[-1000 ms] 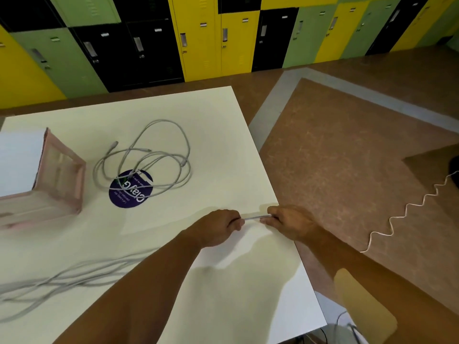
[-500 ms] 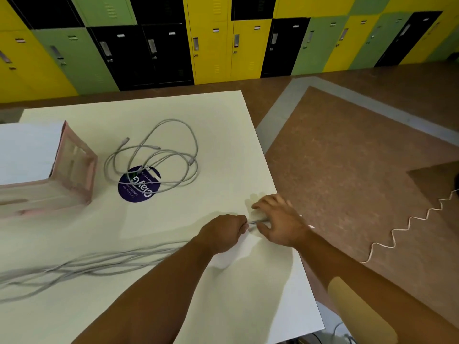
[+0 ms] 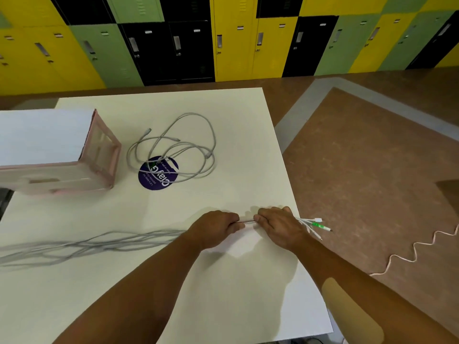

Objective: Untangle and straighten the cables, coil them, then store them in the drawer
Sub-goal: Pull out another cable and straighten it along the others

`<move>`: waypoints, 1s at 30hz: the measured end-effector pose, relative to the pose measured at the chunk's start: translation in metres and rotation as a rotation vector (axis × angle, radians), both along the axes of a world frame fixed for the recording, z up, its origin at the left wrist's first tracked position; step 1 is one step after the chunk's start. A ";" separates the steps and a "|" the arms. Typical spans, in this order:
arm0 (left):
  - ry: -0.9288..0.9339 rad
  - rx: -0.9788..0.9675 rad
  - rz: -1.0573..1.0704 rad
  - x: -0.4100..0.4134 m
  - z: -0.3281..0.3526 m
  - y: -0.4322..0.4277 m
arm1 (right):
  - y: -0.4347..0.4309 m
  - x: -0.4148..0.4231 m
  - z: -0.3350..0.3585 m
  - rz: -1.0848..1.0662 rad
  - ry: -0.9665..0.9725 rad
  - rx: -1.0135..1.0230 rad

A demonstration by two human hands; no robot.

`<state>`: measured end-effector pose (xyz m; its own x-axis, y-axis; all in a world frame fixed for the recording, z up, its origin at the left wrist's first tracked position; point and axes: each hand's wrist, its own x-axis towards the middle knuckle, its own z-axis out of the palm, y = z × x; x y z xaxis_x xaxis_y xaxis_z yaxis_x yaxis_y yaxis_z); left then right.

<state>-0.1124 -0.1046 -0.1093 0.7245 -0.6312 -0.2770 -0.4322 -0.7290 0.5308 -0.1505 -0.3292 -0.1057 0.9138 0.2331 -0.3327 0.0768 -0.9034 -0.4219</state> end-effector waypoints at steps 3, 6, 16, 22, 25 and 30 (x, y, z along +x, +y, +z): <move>-0.051 0.001 -0.019 -0.005 0.001 0.019 | -0.001 -0.001 -0.002 0.001 -0.027 0.007; -0.080 0.020 0.001 -0.009 0.003 0.039 | -0.005 -0.001 -0.002 0.009 -0.047 0.020; -0.064 0.162 0.077 -0.006 0.010 0.129 | -0.003 -0.001 0.007 -0.008 -0.128 -0.138; -0.102 0.180 0.054 -0.003 0.006 0.130 | 0.012 -0.008 0.002 -0.148 -0.243 -0.284; -0.129 0.168 0.048 -0.003 0.004 0.132 | 0.034 -0.013 0.012 -0.272 -0.316 -0.264; -0.184 0.154 0.026 -0.002 -0.001 0.131 | 0.117 -0.010 0.020 -0.116 -0.337 -0.074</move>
<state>-0.1148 0.0264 -0.1103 0.7870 -0.5723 -0.2303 -0.4917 -0.8074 0.3262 -0.1602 -0.2117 -0.0857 0.9940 0.1075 -0.0201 0.0953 -0.9413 -0.3238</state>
